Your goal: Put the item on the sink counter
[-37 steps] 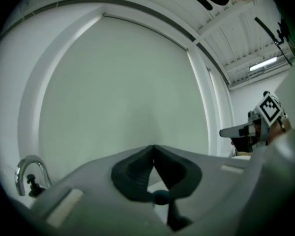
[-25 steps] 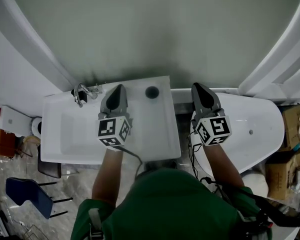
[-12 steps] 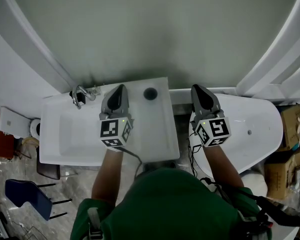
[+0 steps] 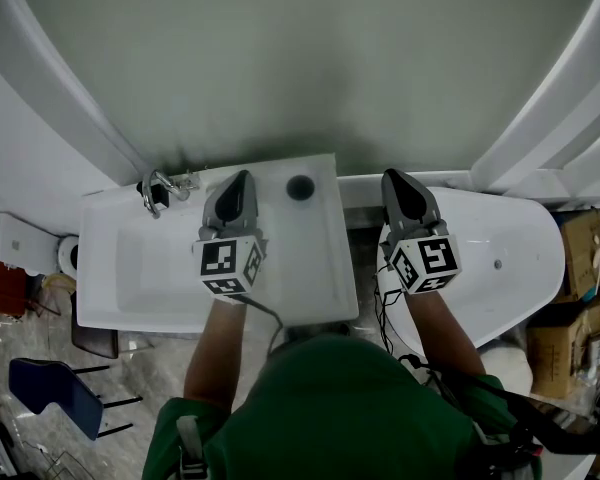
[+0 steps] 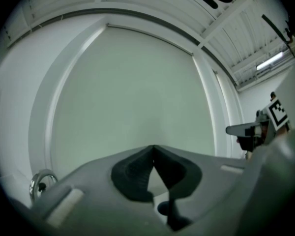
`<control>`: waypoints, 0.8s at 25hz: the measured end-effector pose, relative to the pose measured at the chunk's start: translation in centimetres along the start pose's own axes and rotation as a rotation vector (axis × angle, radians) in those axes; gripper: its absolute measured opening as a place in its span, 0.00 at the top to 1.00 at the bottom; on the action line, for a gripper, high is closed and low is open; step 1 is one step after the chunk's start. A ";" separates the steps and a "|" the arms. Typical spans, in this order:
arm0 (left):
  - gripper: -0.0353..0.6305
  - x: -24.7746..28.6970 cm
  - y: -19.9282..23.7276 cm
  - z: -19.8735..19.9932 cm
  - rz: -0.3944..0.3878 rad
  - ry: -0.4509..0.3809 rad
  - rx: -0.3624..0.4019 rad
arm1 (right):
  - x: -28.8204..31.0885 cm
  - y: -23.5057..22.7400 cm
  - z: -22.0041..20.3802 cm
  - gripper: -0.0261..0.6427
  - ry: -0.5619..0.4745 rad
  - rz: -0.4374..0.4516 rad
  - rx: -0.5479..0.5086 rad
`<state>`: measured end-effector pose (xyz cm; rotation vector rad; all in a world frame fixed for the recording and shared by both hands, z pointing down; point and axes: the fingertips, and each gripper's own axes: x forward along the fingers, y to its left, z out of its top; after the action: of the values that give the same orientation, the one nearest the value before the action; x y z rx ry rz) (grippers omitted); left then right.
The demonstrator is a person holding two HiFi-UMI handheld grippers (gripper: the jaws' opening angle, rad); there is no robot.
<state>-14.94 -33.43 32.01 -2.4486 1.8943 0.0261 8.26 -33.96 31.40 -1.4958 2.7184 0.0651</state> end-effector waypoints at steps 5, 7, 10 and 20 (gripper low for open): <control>0.95 0.3 0.1 -0.4 -0.004 -0.001 -0.004 | 0.4 0.0 -0.1 0.96 -0.001 0.000 0.000; 0.95 0.4 0.3 -0.6 -0.006 0.002 -0.002 | 0.7 0.2 -0.2 0.96 0.002 0.002 -0.003; 0.95 0.5 0.1 -0.6 -0.011 0.006 0.004 | 0.8 0.2 -0.3 0.96 0.009 0.006 0.000; 0.95 1.1 -0.1 -1.1 -0.019 0.014 0.005 | 1.1 -0.2 -0.4 0.96 0.011 0.002 0.004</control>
<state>-14.57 -34.50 33.05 -2.4700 1.8741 0.0028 7.84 -34.99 31.78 -1.4973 2.7263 0.0519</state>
